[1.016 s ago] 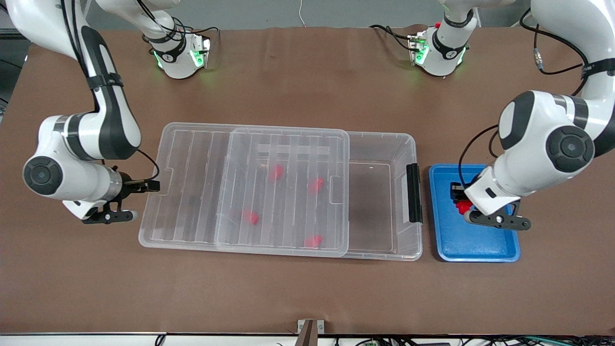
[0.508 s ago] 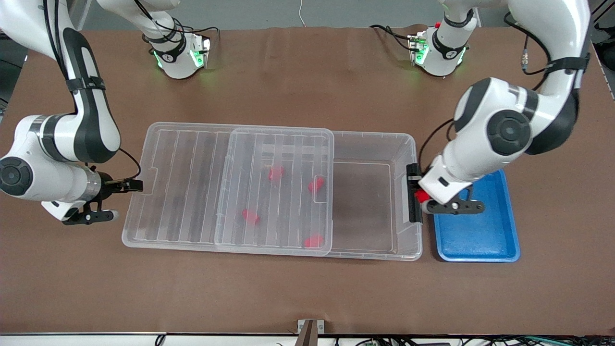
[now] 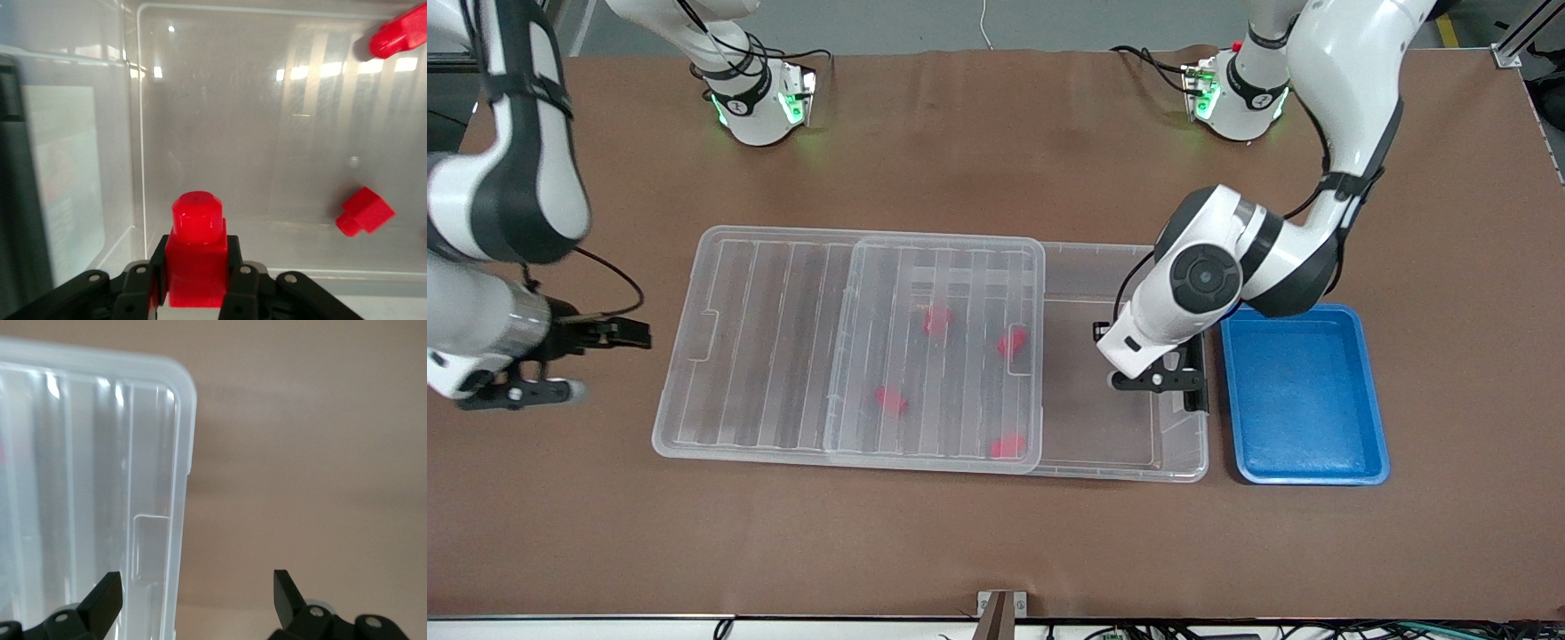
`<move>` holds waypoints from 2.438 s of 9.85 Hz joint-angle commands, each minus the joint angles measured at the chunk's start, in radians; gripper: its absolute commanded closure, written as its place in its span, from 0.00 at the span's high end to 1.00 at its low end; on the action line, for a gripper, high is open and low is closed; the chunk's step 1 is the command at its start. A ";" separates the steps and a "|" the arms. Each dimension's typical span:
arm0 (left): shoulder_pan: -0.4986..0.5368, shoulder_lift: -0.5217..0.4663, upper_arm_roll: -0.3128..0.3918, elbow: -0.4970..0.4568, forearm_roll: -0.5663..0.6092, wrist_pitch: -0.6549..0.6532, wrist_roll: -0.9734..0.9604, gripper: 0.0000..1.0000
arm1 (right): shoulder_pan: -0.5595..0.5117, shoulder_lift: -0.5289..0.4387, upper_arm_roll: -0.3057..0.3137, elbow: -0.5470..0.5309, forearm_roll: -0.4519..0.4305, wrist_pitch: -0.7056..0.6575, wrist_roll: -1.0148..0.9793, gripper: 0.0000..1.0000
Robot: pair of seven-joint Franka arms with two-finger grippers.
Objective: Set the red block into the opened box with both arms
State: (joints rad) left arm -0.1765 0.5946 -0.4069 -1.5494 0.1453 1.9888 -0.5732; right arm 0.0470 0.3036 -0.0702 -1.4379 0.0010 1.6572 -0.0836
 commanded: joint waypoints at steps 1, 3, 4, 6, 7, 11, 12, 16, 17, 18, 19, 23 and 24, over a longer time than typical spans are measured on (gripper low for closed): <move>-0.021 0.104 0.000 -0.005 0.042 0.050 -0.002 0.07 | -0.077 -0.134 0.007 -0.006 0.002 -0.066 0.018 1.00; -0.040 0.164 0.000 -0.006 0.088 0.086 -0.002 0.17 | -0.148 -0.232 0.003 -0.009 0.004 -0.164 0.027 1.00; -0.040 0.192 0.000 -0.006 0.100 0.105 -0.002 0.25 | -0.150 -0.262 -0.005 -0.013 0.002 -0.183 0.071 1.00; -0.040 0.223 0.000 -0.005 0.102 0.137 -0.002 0.52 | -0.139 -0.262 0.000 -0.074 -0.013 -0.133 0.155 1.00; -0.037 0.223 0.000 -0.005 0.102 0.142 -0.007 1.00 | -0.139 -0.268 0.001 -0.103 -0.013 -0.085 0.165 1.00; -0.014 0.038 -0.007 0.008 0.085 0.037 -0.007 1.00 | -0.138 -0.268 0.001 -0.105 -0.013 -0.089 0.165 1.00; -0.011 -0.043 -0.007 0.006 0.080 0.000 -0.007 1.00 | -0.136 -0.268 0.001 -0.104 -0.013 -0.091 0.165 1.00; 0.093 -0.277 -0.009 0.015 0.079 -0.143 0.010 1.00 | -0.138 -0.267 0.001 -0.101 -0.013 -0.099 0.165 1.00; 0.122 -0.309 -0.007 0.058 0.079 -0.201 0.051 1.00 | -0.138 -0.267 0.001 -0.101 -0.013 -0.099 0.166 1.00; 0.144 -0.326 -0.006 0.110 0.079 -0.276 0.111 1.00 | -0.138 -0.267 0.001 -0.099 -0.013 -0.100 0.168 1.00; 0.165 -0.334 -0.006 0.149 0.079 -0.338 0.180 1.00 | -0.136 -0.267 0.003 -0.086 -0.012 -0.111 0.182 1.00; 0.314 -0.471 0.003 0.167 -0.031 -0.404 0.403 1.00 | -0.111 -0.262 0.012 -0.019 -0.016 -0.191 0.168 1.00; 0.281 -0.507 0.072 0.157 -0.048 -0.430 0.429 1.00 | -0.111 -0.262 0.010 -0.019 -0.016 -0.189 0.166 1.00</move>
State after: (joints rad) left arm 0.1235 0.1360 -0.3858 -1.3430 0.1304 1.5869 -0.1762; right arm -0.0662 0.0498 -0.0597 -1.4531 -0.0004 1.4726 0.0683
